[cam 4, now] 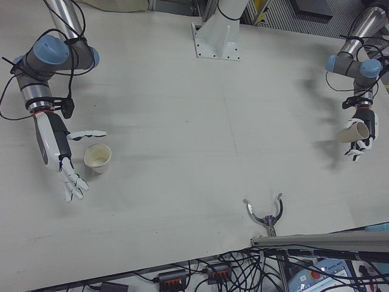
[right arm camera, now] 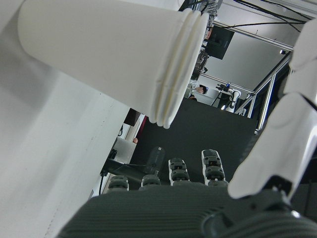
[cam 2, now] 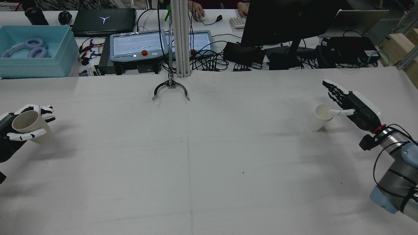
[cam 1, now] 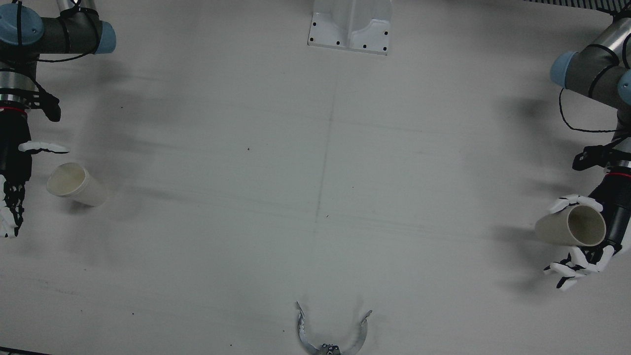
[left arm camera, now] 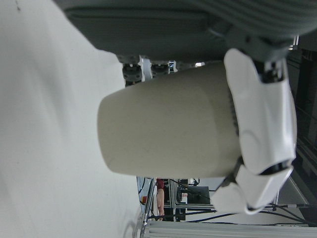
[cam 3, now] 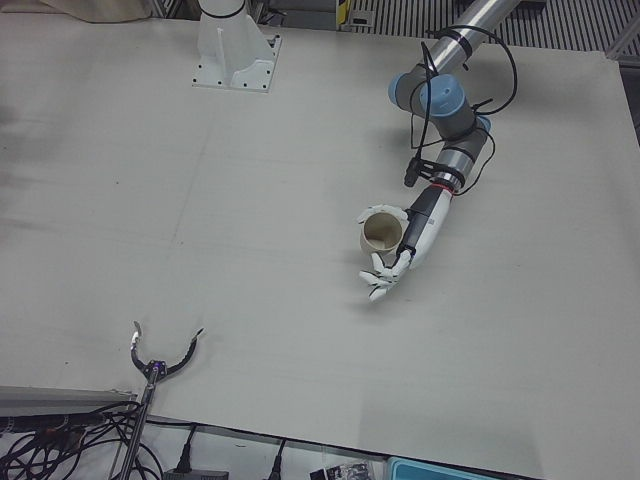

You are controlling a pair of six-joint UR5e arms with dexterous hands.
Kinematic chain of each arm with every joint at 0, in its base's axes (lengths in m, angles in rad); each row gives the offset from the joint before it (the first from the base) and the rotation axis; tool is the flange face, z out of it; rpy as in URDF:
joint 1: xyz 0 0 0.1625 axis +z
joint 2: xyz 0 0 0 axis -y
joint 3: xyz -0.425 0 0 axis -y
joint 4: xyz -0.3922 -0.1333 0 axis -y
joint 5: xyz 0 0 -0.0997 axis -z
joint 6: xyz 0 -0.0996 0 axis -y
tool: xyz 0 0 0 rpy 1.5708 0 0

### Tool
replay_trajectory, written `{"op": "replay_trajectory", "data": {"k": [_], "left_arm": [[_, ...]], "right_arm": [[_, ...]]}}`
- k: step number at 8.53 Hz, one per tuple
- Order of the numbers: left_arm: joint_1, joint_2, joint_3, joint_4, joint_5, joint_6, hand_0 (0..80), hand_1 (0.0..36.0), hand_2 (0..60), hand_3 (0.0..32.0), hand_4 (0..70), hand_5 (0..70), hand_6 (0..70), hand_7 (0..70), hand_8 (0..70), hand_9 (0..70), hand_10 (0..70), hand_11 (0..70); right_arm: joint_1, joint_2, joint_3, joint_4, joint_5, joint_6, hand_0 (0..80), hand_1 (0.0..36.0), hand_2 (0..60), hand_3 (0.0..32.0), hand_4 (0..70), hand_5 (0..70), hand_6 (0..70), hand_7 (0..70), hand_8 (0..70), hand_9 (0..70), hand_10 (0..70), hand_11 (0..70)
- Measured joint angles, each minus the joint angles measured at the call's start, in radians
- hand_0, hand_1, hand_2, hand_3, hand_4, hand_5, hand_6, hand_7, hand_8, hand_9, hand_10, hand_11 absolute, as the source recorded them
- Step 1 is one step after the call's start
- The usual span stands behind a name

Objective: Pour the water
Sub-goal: 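Close the right hand fingers around the second beige cup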

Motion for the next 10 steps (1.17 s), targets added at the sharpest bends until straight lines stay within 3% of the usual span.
{"op": "replay_trajectory", "data": {"k": [2,3,6,10], "left_arm": [[0.001,-0.002,0.003,0.000,0.001,0.000,52.0,22.7,37.7,0.0,18.5,70.0,16.0,41.7,7.6,15.8,14.2,22.4],[0.002,-0.005,0.005,0.000,0.001,0.001,52.0,22.6,37.1,0.0,18.5,70.0,16.1,41.8,7.7,16.0,14.4,22.7],[0.000,0.001,0.006,-0.001,0.003,0.001,51.8,22.4,36.8,0.0,18.3,70.0,16.1,41.6,7.9,16.2,14.3,22.6],[-0.002,0.003,0.007,-0.002,0.001,-0.001,51.7,22.4,36.7,0.0,17.9,70.0,15.9,41.1,7.9,16.2,14.8,23.2]], "right_arm": [[-0.014,-0.011,-0.029,0.005,0.002,-0.008,41.6,8.9,12.4,6.4,6.1,12.1,4.0,10.4,0.8,0.6,1.7,3.3],[-0.032,-0.011,-0.060,0.011,0.024,-0.009,41.0,8.8,12.1,4.2,4.9,10.7,3.4,8.5,0.7,0.3,1.5,2.9],[-0.102,-0.007,-0.116,0.045,0.101,-0.005,42.6,9.5,12.5,5.4,6.9,12.2,4.8,11.1,0.7,0.8,1.1,2.3],[-0.120,0.015,-0.116,0.050,0.122,-0.004,44.1,10.2,13.3,7.2,8.8,14.0,6.2,14.0,0.8,1.4,0.6,1.7]]}}
